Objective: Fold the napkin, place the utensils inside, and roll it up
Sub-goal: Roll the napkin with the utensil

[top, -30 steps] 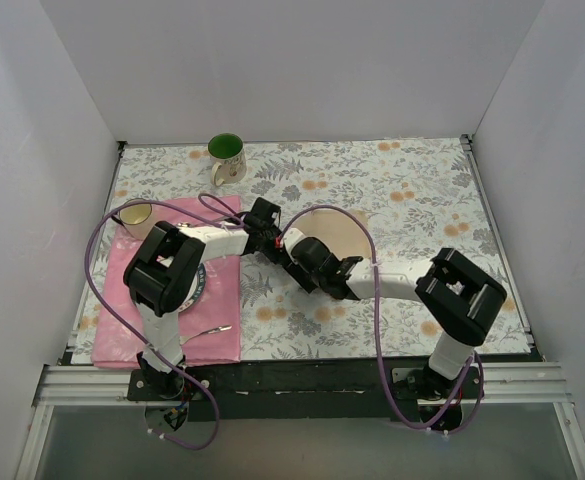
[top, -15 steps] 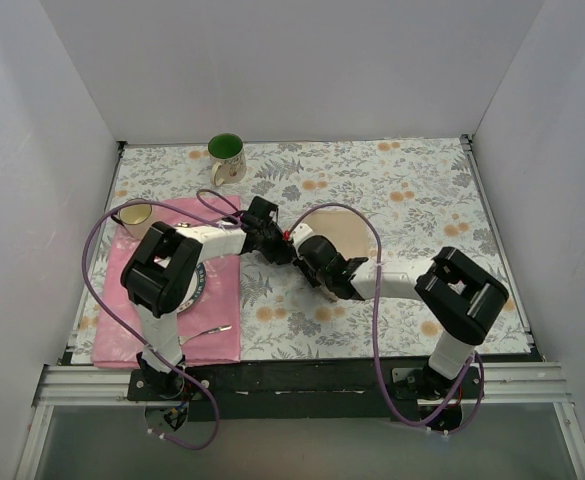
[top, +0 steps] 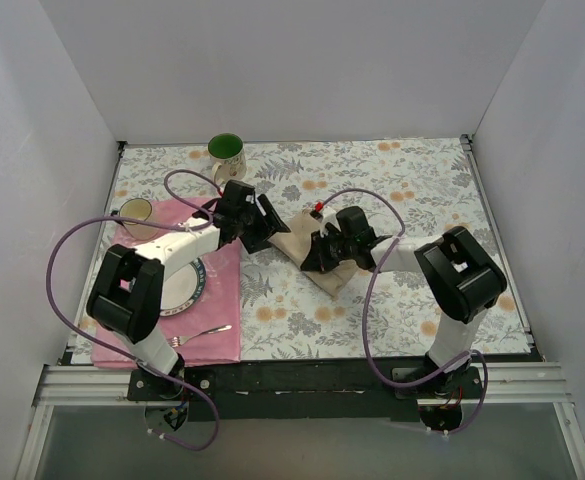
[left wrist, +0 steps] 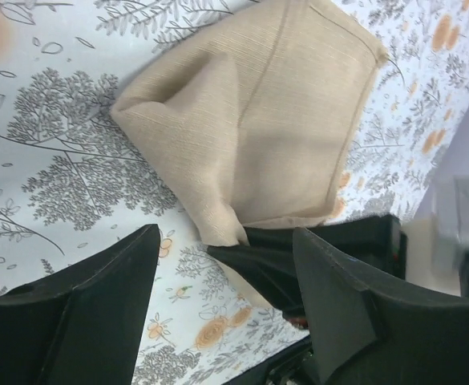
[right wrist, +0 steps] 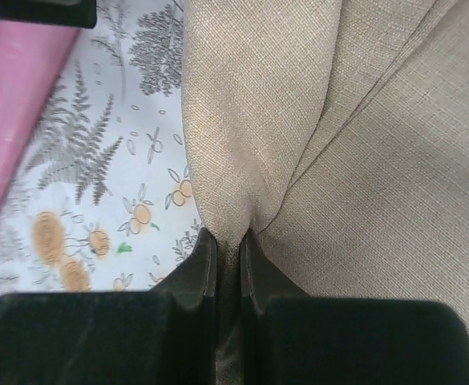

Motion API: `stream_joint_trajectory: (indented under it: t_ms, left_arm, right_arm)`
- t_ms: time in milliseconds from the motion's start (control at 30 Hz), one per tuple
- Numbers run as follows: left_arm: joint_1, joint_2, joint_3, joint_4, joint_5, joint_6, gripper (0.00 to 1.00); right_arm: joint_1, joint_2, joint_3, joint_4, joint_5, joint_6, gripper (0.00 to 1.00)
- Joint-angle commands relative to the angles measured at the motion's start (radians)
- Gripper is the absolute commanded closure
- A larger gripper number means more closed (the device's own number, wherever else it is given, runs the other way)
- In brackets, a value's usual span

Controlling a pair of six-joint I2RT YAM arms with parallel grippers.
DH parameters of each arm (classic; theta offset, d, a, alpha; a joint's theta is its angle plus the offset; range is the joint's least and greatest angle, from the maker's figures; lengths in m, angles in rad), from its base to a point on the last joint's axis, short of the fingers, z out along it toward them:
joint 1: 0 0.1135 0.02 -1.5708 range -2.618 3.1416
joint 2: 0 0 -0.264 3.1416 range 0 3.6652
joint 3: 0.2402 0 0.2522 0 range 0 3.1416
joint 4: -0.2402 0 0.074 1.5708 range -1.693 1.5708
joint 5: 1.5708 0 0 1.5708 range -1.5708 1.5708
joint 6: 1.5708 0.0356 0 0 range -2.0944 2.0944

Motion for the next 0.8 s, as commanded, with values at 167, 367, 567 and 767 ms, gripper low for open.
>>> stream_joint_trajectory:
  t_ms: [167,367,567,767]
  left_arm:
    - [-0.02,0.033,0.075,-0.14,0.023,-0.121,0.34]
    - [-0.063,0.073,0.112,-0.179,-0.007,-0.212,0.29]
    - [-0.077,0.189,0.159,-0.183,0.004,-0.258,0.37]
    - [-0.117,0.215,0.17,-0.228,-0.083,-0.33,0.47]
  right_arm:
    - [-0.124,0.209,-0.014,0.099,-0.494,0.263,0.99]
    - [-0.175,0.254,-0.047,0.222,-0.549,0.375,0.99]
    - [-0.181,0.265,-0.037,0.204,-0.527,0.368,0.99]
    - [-0.182,0.242,-0.009,0.103,-0.467,0.299,0.99]
